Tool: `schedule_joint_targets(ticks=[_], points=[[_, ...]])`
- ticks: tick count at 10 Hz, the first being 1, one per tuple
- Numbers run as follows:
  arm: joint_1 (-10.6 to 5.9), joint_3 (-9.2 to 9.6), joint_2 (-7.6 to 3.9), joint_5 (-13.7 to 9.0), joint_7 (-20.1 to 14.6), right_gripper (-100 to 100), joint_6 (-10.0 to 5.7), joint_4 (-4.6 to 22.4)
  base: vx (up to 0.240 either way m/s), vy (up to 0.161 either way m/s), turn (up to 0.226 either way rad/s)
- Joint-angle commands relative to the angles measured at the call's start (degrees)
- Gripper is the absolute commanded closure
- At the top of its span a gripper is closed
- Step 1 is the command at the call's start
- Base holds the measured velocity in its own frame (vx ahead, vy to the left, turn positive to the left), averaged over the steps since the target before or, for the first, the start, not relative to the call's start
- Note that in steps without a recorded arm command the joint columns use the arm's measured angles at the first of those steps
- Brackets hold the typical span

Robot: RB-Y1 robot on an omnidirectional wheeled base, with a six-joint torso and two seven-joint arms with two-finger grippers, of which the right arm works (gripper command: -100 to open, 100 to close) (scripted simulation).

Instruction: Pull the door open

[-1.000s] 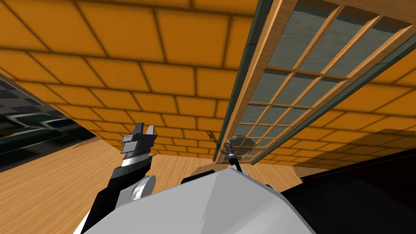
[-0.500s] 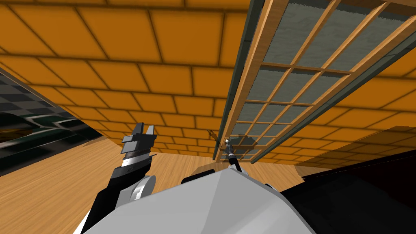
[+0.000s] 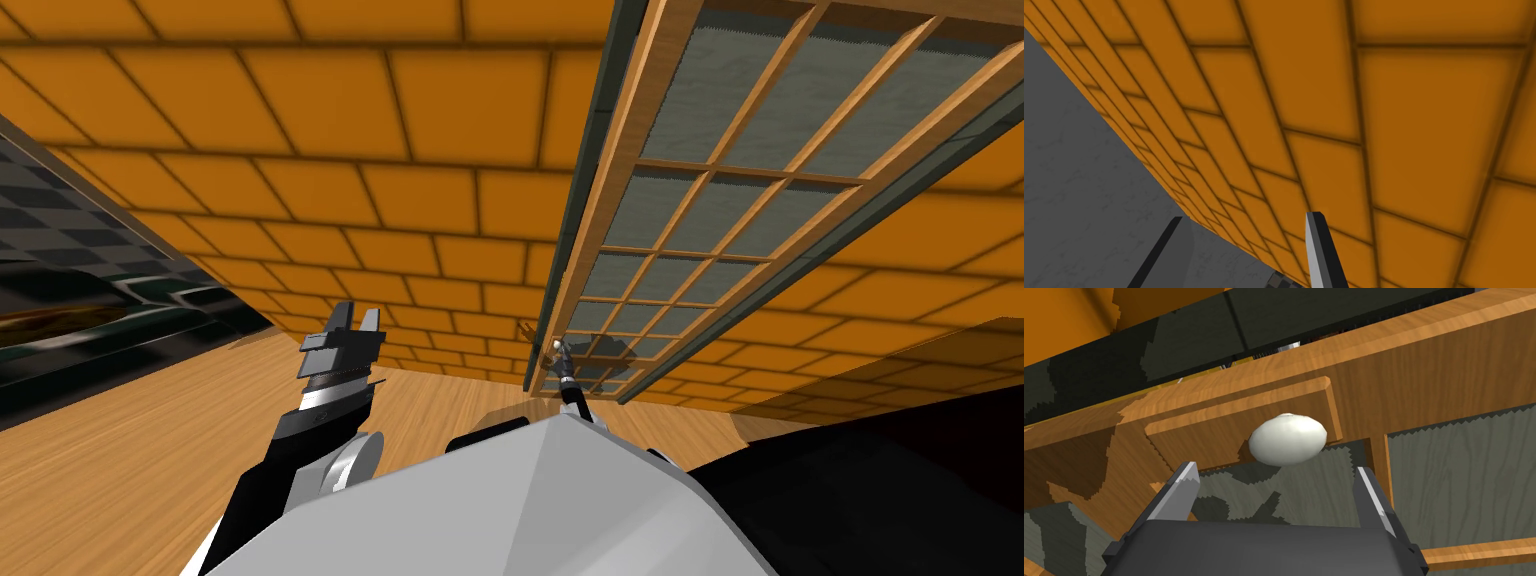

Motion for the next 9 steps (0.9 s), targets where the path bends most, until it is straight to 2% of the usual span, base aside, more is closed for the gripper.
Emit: schedule_joint_targets(ticks=[1,6,7,8,9], points=[[-0.04,0.12,0.09,-0.5,-1.8,-100,-0.04,-0.1,-0.055,-0.026,0.039],[-1.12,1.01,0.84,-3.9,-10.1,-100,-0.70,0.2,-0.063,-0.032,0.074],[-1.12,1.01,0.84,-3.9,-11.1,-100,-0.70,0.2,-0.052,-0.027,0.043],[-1.41,1.25,1.05,-4.8,-13.1,-100,-0.88,0.3,-0.058,-0.031,0.071],[-1.41,1.25,1.05,-4.8,-13.5,-100,-0.88,0.3,-0.046,-0.019,0.039]])
